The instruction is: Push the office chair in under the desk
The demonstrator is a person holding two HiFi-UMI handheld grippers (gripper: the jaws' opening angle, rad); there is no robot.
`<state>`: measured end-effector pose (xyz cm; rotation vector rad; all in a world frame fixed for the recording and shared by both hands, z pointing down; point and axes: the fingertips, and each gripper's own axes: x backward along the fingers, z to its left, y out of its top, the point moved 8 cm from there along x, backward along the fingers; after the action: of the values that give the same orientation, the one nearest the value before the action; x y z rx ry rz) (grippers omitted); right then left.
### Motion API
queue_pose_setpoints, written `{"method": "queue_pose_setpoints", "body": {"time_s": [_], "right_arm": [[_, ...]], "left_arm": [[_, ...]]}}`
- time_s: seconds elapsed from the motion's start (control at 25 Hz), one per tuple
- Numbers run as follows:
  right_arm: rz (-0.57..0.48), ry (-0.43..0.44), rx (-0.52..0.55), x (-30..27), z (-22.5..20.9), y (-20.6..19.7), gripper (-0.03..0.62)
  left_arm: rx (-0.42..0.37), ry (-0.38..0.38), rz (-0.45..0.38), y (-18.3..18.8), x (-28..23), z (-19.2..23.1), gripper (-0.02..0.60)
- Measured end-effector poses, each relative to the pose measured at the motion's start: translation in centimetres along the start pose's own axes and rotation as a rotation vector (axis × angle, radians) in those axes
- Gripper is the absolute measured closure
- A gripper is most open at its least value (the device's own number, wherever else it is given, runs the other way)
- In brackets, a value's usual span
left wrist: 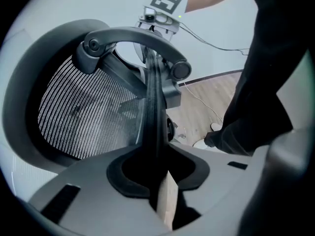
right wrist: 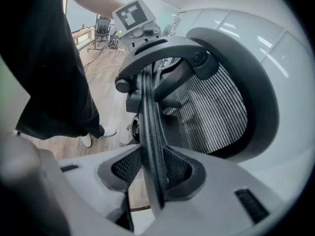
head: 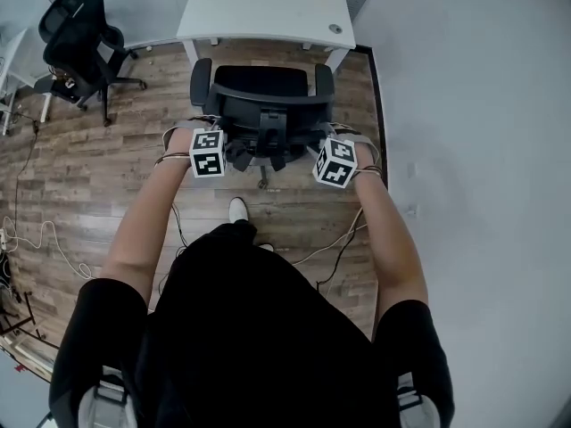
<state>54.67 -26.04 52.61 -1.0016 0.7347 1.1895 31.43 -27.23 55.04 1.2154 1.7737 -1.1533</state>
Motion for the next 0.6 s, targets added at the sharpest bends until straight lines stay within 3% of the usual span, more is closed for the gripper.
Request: {"method": "queue_pose_setpoints", "body": {"time_s": [0.36,0.6], "right_arm": [[-0.001,-0.018,-0.006,-1.8,-1.9,-0.7,0.457],[0.022,-0.003,-0.033,-3.2,-6.2,0.9,0.459]], "left_arm": [[-0.022,0.008,0.000,-0.5,-1.8,2.4,0.495],[-0.033,-0.007,-0.009,-2.5,-2.2,6.7,0.495]]}}
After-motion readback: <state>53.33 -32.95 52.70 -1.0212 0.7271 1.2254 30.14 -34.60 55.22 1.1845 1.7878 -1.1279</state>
